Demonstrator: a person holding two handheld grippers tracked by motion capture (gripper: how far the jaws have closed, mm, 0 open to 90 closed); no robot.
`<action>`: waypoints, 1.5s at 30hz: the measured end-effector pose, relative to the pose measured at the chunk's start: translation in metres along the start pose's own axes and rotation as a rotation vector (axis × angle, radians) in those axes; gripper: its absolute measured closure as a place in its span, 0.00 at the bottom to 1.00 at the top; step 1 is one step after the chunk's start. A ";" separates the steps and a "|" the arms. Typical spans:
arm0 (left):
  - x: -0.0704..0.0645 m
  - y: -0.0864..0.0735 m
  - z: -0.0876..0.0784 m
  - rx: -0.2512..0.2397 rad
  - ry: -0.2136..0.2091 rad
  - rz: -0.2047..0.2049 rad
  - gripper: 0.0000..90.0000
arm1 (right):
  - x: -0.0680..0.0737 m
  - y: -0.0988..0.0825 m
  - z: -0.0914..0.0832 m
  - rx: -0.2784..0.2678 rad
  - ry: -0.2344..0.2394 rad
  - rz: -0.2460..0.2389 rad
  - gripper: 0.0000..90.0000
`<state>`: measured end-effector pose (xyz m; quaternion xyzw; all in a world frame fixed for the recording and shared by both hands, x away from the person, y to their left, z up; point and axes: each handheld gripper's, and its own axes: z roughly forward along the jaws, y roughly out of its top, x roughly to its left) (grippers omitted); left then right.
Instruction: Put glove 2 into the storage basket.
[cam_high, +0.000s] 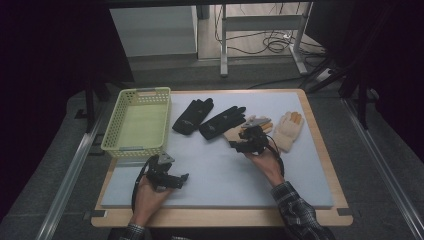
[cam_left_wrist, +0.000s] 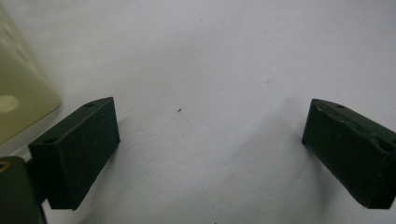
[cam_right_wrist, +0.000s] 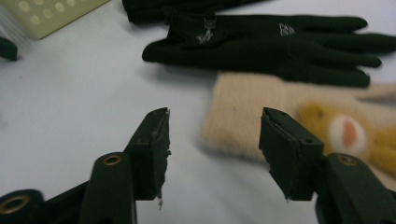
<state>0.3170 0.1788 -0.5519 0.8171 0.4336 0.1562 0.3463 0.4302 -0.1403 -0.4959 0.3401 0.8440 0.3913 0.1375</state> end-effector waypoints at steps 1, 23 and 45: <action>0.000 0.000 0.000 0.000 -0.001 -0.001 0.05 | 0.000 0.003 0.003 0.002 0.000 -0.004 0.50; 0.000 0.000 0.000 0.000 -0.002 -0.002 0.05 | 0.004 0.060 0.088 0.037 -0.034 0.004 0.46; 0.000 0.000 0.000 0.002 -0.002 -0.001 0.04 | 0.028 0.060 0.087 0.098 -0.046 -0.108 0.89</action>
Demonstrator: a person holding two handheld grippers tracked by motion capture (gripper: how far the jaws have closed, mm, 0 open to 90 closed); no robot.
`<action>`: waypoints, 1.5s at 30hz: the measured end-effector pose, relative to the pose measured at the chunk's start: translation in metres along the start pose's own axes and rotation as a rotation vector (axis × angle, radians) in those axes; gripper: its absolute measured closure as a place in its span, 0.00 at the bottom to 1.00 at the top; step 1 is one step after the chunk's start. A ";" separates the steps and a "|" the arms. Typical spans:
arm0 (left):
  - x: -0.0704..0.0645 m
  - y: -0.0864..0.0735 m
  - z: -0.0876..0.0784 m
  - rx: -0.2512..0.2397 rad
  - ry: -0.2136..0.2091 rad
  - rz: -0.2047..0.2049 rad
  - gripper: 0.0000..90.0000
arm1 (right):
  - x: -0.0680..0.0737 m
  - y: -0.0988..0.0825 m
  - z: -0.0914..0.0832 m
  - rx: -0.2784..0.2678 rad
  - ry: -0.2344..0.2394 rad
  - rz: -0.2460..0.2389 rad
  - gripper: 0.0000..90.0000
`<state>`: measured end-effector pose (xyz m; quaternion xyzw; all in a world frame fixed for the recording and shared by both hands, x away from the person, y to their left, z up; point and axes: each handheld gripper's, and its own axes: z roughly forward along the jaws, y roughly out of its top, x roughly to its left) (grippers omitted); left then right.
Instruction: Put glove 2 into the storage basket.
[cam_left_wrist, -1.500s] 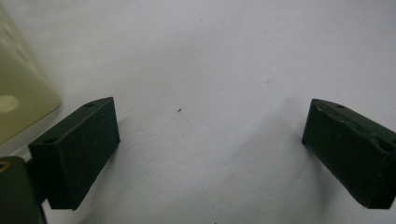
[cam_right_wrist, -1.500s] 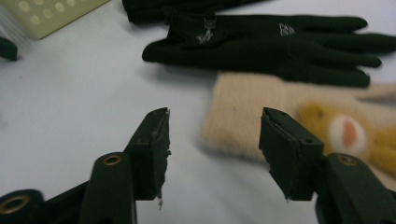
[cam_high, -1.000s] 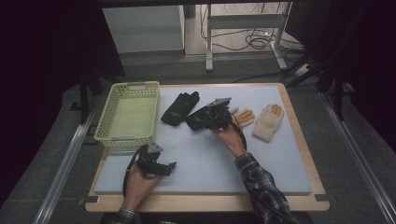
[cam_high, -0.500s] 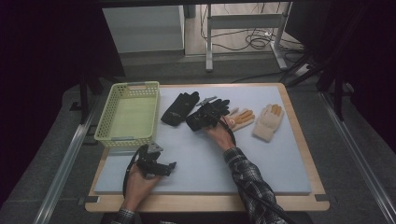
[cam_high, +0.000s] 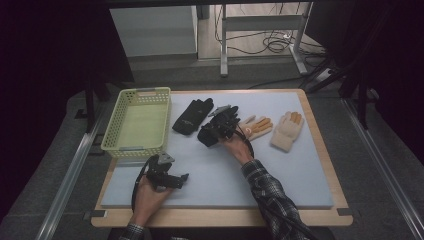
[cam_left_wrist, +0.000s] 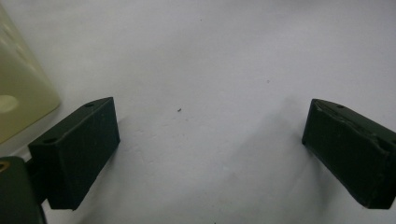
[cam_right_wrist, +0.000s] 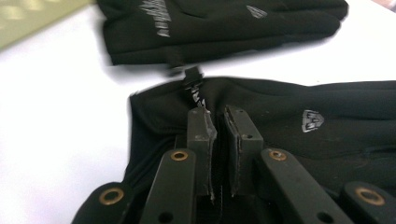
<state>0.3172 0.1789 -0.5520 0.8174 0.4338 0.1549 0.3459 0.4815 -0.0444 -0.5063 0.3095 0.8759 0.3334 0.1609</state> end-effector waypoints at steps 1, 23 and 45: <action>0.000 0.000 0.000 0.000 0.001 0.001 0.05 | 0.003 -0.001 -0.007 -0.007 0.013 -0.014 0.89; 0.000 0.000 0.000 -0.005 0.001 -0.005 0.05 | 0.038 -0.089 -0.107 -0.041 0.203 -0.064 0.68; 0.000 0.000 0.000 -0.002 0.001 -0.001 0.05 | 0.028 -0.110 -0.076 -0.025 0.116 0.081 0.92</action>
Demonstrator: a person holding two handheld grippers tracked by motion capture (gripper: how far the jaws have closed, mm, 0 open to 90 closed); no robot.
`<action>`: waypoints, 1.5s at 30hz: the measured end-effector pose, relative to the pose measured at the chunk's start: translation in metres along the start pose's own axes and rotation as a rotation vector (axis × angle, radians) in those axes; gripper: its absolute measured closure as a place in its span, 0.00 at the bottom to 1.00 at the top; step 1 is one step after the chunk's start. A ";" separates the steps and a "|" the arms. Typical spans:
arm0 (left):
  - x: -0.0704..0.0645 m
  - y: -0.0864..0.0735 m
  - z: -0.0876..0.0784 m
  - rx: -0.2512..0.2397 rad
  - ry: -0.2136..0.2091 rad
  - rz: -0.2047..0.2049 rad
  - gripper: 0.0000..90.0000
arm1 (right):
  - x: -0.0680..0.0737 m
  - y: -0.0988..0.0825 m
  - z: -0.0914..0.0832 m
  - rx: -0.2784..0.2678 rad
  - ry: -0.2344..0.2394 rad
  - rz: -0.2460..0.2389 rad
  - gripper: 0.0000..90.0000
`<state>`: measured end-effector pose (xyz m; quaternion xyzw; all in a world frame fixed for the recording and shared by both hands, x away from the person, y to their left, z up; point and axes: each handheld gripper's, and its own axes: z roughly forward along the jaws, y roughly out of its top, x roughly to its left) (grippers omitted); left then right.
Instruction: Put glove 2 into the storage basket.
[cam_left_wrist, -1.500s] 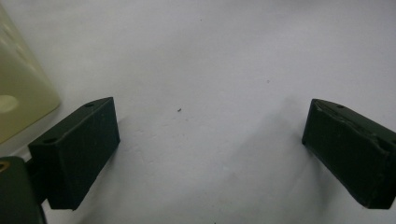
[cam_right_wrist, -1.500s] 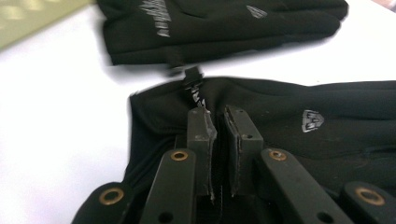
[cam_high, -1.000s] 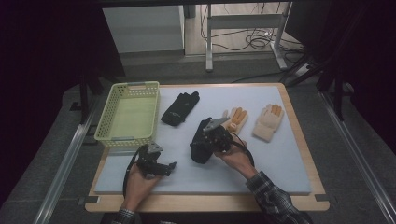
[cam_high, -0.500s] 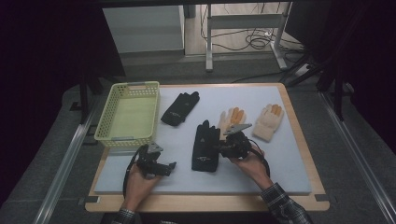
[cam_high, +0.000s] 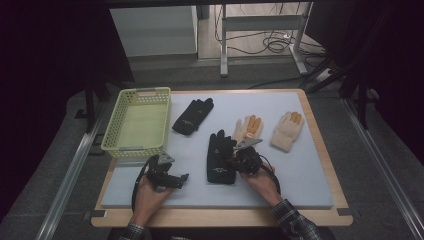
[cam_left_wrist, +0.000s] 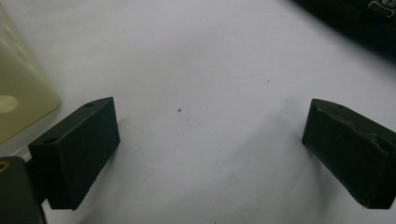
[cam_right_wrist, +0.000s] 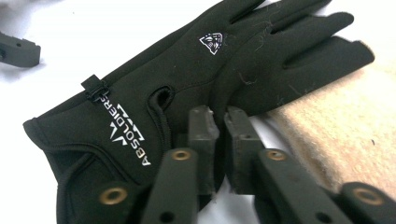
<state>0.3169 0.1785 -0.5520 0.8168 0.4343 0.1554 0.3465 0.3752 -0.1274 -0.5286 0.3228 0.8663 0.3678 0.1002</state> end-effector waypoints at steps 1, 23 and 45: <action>0.000 0.000 0.000 0.000 0.000 0.000 0.05 | 0.001 0.001 -0.001 0.005 -0.007 -0.012 0.93; 0.038 -0.024 -0.026 0.028 0.035 -0.046 0.02 | 0.053 0.073 0.005 -0.018 0.061 -0.144 0.87; 0.043 -0.029 -0.028 0.010 0.028 -0.045 0.03 | -0.006 0.032 -0.006 0.007 0.022 -0.035 0.81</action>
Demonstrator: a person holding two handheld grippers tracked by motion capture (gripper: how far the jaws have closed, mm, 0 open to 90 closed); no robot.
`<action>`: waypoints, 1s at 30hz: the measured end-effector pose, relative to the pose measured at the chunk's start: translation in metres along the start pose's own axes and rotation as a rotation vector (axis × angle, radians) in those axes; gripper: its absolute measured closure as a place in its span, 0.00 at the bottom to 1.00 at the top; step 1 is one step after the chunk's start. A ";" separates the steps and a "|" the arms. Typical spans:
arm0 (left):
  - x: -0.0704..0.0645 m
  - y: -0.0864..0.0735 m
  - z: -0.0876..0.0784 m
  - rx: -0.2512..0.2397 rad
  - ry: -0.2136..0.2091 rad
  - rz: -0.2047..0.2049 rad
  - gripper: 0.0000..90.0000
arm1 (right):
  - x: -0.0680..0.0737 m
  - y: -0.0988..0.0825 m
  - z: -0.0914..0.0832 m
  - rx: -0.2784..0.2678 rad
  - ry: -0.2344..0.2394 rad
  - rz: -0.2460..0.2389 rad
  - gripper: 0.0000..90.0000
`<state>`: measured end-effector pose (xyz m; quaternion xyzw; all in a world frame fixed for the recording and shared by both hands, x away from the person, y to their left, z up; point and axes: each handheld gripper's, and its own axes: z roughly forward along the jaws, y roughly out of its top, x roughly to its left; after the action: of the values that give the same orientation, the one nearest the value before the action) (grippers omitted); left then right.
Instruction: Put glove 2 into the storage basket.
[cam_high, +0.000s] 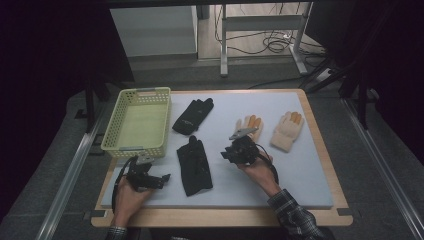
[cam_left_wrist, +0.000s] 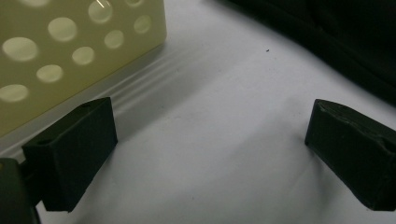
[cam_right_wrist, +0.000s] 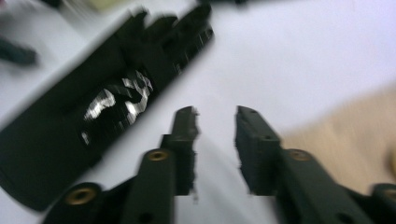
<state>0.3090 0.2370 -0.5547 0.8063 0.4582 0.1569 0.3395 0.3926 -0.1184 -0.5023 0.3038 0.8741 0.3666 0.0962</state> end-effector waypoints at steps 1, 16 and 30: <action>0.000 0.000 0.000 0.000 0.000 0.000 0.03 | -0.003 -0.005 0.000 0.008 -0.004 0.004 0.84; 0.000 0.000 0.000 0.000 -0.001 -0.001 0.03 | -0.075 -0.012 0.009 0.008 -0.174 0.077 0.84; 0.000 0.000 0.000 -0.001 0.000 -0.001 0.03 | 0.022 0.024 0.051 -0.019 0.093 -0.037 0.63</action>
<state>0.3090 0.2370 -0.5548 0.8061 0.4584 0.1568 0.3398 0.4062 -0.0628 -0.5208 0.2695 0.8795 0.3867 0.0650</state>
